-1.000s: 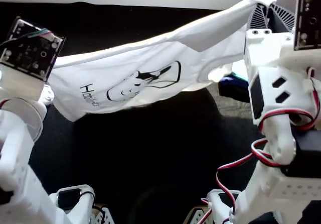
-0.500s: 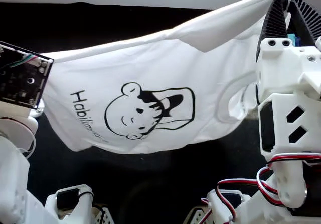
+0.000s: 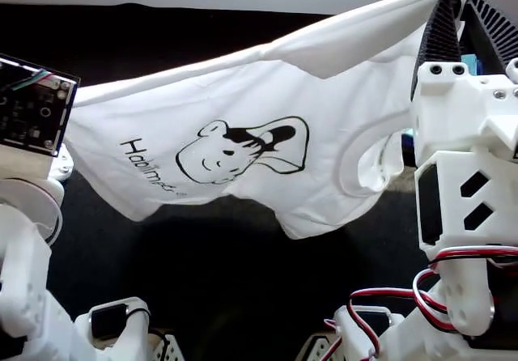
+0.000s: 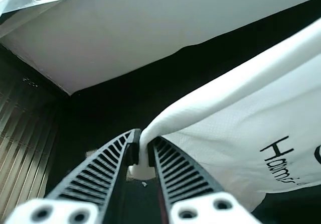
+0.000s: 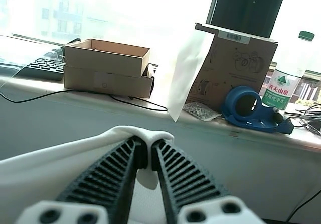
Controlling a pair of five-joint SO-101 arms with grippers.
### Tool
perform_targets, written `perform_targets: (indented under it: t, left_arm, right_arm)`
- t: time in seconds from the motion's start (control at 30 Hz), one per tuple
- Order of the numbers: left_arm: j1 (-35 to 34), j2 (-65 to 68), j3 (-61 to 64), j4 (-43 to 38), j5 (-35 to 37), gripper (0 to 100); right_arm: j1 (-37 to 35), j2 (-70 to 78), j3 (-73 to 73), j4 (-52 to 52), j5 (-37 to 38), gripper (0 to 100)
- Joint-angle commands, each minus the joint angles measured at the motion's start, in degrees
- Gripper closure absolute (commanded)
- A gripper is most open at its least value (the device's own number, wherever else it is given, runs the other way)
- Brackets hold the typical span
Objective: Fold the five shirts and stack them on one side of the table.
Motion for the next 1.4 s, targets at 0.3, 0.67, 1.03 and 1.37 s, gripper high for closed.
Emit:
perform_targets:
  t: [0.3,0.67,1.03,1.37]
  left_arm:
    - [-1.1,-13.8,7.5,1.2,0.2,99]
    - [-1.1,-19.2,7.7,1.1,0.2,99]
    - [-1.2,-9.0,21.4,-7.9,0.1,99]
    - [-0.7,15.5,24.1,-24.5,0.2,99]
  right_arm:
    - [0.1,-5.0,-1.8,0.2,0.4,99.2]
    - [0.1,-9.1,-2.0,0.1,0.5,99.2]
    - [-2.0,-2.7,14.7,-4.4,0.4,99.2]
    - [-6.0,15.0,31.0,-29.1,0.4,99.2]
